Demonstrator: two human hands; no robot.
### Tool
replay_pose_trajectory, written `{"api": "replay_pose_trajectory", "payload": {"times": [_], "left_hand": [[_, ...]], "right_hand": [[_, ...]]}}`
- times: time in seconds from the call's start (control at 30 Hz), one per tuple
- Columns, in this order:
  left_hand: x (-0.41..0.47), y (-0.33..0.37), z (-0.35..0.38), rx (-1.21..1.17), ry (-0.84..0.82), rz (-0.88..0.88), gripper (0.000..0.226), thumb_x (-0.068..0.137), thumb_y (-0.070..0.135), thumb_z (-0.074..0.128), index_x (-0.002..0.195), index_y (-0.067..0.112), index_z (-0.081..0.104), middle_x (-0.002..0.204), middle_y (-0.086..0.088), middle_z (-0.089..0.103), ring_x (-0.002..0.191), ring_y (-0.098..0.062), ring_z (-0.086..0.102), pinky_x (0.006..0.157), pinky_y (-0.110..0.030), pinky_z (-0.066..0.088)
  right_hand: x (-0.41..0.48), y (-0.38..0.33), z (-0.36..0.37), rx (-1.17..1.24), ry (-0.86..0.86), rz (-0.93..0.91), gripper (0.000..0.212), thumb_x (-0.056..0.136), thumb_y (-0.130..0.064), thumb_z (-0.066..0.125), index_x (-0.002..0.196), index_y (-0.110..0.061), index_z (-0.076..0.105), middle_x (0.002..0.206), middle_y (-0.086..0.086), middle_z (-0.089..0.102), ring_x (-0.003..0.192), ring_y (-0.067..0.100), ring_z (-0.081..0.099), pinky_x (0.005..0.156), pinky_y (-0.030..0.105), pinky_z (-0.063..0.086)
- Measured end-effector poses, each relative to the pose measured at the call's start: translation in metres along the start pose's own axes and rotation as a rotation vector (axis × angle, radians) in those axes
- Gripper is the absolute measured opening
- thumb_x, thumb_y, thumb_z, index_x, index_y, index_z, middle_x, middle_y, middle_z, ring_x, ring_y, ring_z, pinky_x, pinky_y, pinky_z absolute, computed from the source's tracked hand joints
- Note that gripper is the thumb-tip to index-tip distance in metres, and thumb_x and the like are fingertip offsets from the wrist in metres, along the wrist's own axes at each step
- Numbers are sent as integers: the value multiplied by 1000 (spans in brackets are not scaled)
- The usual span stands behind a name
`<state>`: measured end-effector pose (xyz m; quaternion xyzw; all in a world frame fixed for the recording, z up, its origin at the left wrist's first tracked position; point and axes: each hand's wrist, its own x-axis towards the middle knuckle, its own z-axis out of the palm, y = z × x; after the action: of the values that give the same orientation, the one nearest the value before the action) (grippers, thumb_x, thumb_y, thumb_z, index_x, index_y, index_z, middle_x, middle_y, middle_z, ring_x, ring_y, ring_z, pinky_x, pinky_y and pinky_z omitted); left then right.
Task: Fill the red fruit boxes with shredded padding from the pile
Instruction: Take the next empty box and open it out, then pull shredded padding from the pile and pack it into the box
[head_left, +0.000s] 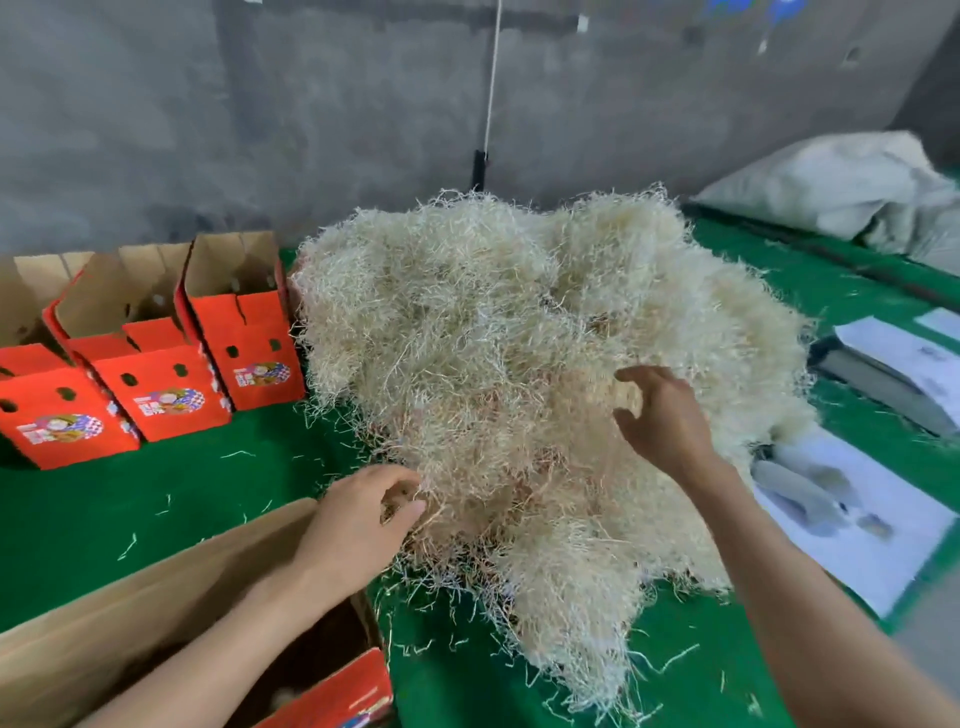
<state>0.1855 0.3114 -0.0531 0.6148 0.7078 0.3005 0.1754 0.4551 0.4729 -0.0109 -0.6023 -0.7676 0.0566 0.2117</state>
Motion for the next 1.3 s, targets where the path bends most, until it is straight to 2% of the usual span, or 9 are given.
{"api": "replay_pose_trajectory", "payload": {"times": [0.3, 0.4, 0.53, 0.7, 0.77, 0.87, 1.0, 1.17, 1.3], "left_hand": [[53, 35, 24, 23, -124, -24, 35, 90, 27, 58, 124, 29, 50, 123, 14, 53, 105, 1, 50, 98, -20, 41], [62, 38, 24, -22, -109, -37, 48, 89, 29, 59, 133, 32, 41, 132, 14, 46, 111, 2, 48, 101, -23, 39], [83, 38, 13, -84, 2, -65, 81, 80, 34, 69, 143, 38, 19, 149, 17, 20, 135, -4, 24, 114, -34, 21], [120, 61, 2, -164, -16, 51, 118, 62, 38, 81, 141, 53, -6, 148, 32, -15, 140, 1, -10, 115, -39, 7], [136, 73, 8, -328, -65, 33, 94, 69, 31, 78, 139, 49, 18, 150, 15, 19, 138, -7, 19, 108, -26, 29], [154, 82, 10, -703, 111, -102, 19, 86, 14, 63, 93, 31, 60, 85, 9, 70, 87, -3, 66, 67, -14, 52], [155, 80, 4, -880, 109, -350, 87, 48, 38, 79, 126, 19, 45, 137, -8, 48, 128, -28, 42, 106, -51, 33], [162, 80, -10, -1156, 149, -421, 64, 50, 36, 72, 112, 30, 57, 143, 1, 36, 133, -24, 28, 109, -53, 15], [157, 81, -18, -1371, 291, -471, 29, 57, 25, 73, 84, 26, 63, 141, -6, 41, 132, -29, 32, 110, -53, 21]], "right_hand": [[94, -36, 19, 244, -269, -95, 90, 78, -36, 69, 147, -32, 12, 154, 7, 15, 137, 30, 24, 111, 47, 22], [96, -52, 54, 40, -463, -92, 71, 76, -38, 71, 137, -22, 39, 133, 9, 48, 121, 29, 48, 99, 42, 44], [87, -67, 73, 164, -216, -174, 34, 79, -7, 59, 112, -14, 59, 110, 2, 61, 92, 18, 63, 71, 19, 52], [68, -89, 28, 550, 83, -351, 36, 74, -2, 59, 109, -10, 62, 108, 5, 62, 93, 11, 56, 85, 30, 53], [57, -99, 13, 667, 34, -474, 38, 74, -6, 61, 111, -10, 60, 106, 6, 62, 89, 10, 57, 79, 25, 51], [57, -102, 0, 847, -216, -495, 43, 79, -5, 58, 120, -17, 51, 94, -8, 58, 73, -4, 58, 59, 13, 47], [88, -88, -1, 821, 76, -339, 52, 82, 8, 49, 118, -29, 50, 105, -20, 55, 88, -11, 56, 71, 6, 47], [105, -57, 41, 275, -326, -180, 40, 87, 3, 42, 123, -13, 51, 118, 7, 60, 95, 20, 62, 84, 32, 54], [106, -45, 55, 342, -377, -104, 61, 81, -2, 51, 137, -21, 39, 86, -11, 59, 75, 8, 59, 66, 22, 53]]}}
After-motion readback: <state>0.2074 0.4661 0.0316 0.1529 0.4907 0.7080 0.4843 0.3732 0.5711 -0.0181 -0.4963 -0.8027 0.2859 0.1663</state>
